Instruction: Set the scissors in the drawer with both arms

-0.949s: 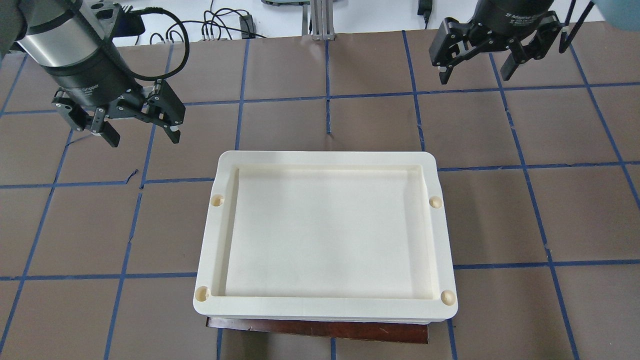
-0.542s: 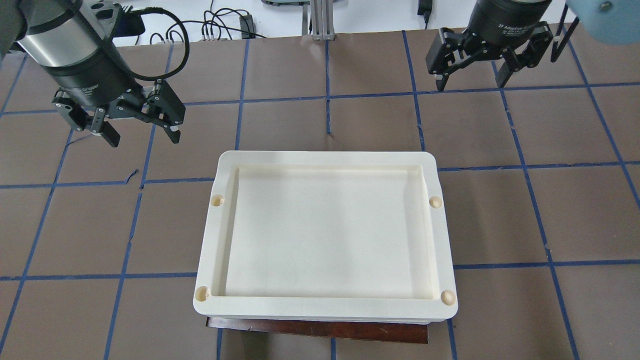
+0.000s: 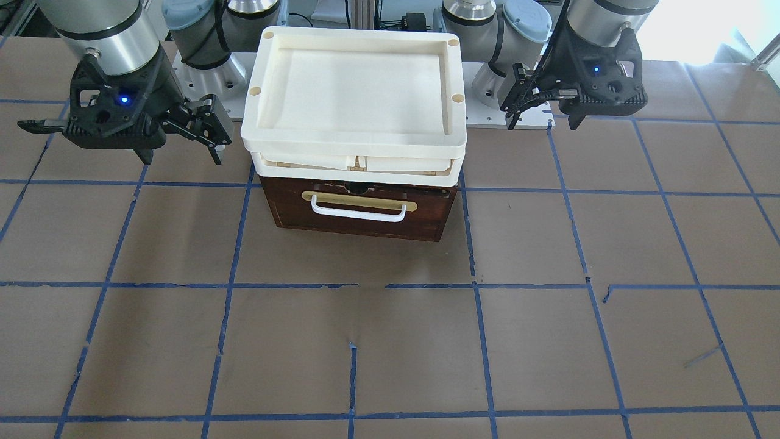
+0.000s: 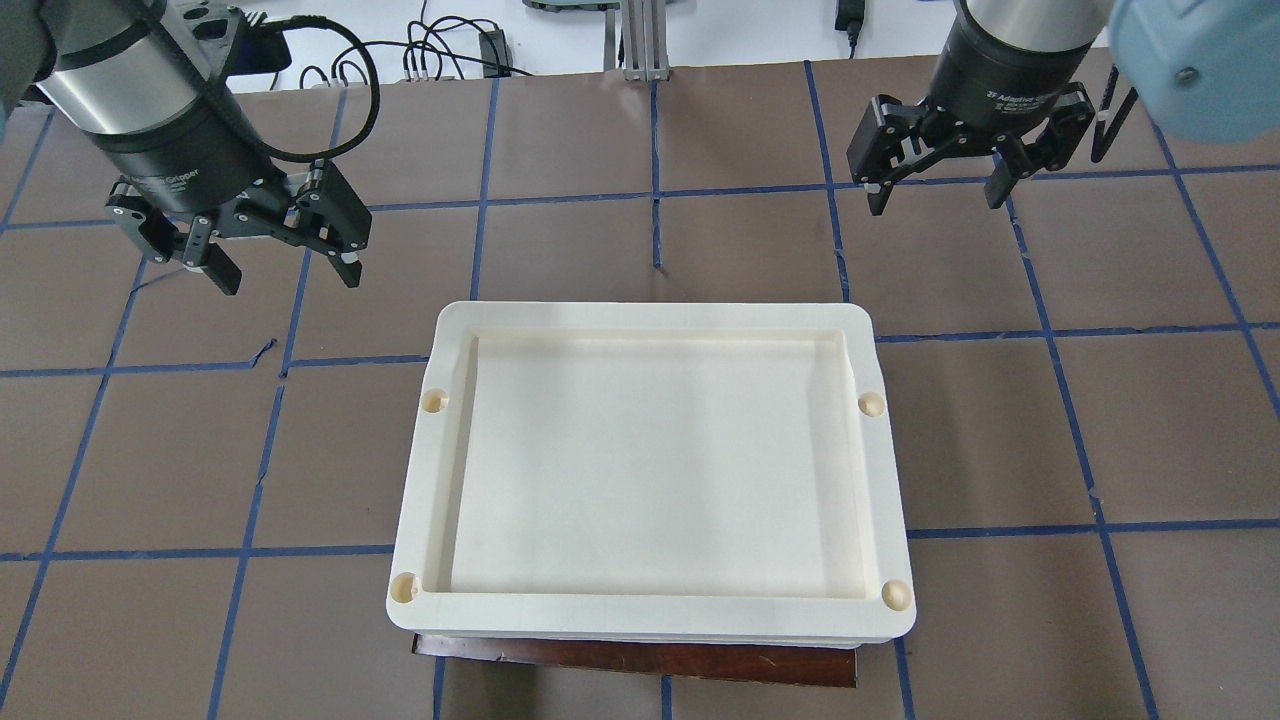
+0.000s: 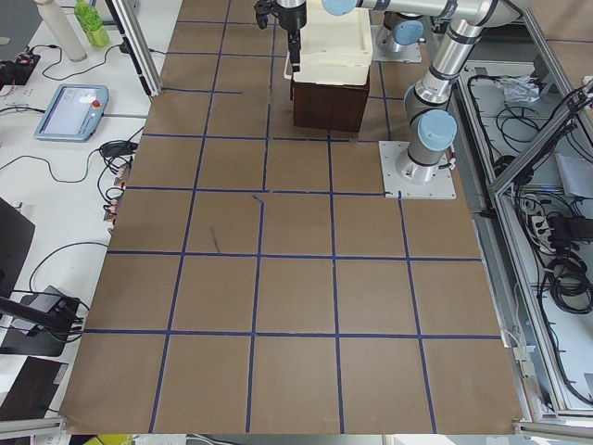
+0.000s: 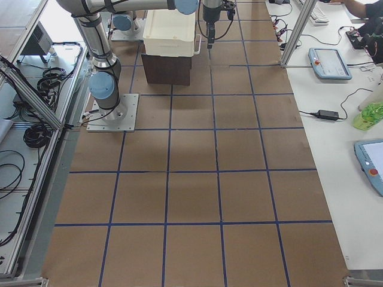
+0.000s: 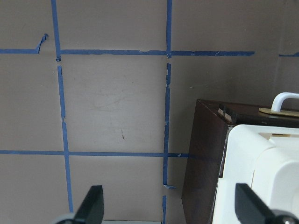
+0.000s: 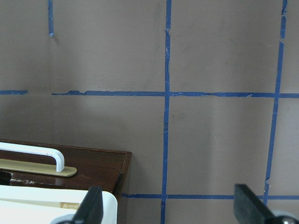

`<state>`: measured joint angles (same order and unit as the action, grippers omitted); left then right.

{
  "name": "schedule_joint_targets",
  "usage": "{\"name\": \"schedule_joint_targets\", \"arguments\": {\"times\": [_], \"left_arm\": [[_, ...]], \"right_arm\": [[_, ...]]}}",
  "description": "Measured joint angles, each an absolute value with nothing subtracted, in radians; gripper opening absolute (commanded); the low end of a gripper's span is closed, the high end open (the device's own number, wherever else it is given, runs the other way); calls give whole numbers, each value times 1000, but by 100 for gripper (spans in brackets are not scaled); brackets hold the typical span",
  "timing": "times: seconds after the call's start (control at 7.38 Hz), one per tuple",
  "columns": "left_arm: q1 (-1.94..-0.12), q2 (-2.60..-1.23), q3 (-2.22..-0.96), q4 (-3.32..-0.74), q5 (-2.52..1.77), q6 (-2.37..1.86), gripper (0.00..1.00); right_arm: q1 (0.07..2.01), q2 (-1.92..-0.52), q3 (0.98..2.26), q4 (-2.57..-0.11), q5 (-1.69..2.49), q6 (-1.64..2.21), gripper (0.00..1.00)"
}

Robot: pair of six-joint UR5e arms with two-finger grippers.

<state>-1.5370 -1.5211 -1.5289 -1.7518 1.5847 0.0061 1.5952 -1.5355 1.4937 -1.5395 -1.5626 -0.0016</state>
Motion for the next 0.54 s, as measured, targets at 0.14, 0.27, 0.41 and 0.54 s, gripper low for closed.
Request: {"name": "schedule_joint_targets", "arguments": {"times": [0.14,0.27,0.41,0.54], "left_arm": [[-1537,-1521,-1529,-1752,1585,6,100],[-1537,-1521,-1529,-1752,1585,7,100],[-1537,-1521,-1529,-1752,1585,7,100],[-1537,-1520,-1529,-1752,1585,7,100]], "right_arm": [[1592,-1546,1488,-1541,-1563,-7,100],[1589,-1553,1484,-1541,-1565,-10,100],[1590,-1557,1487,-1540,-1564,-7,100],[1591,-1559,1491,-1540,-1561,-2,100]]}}
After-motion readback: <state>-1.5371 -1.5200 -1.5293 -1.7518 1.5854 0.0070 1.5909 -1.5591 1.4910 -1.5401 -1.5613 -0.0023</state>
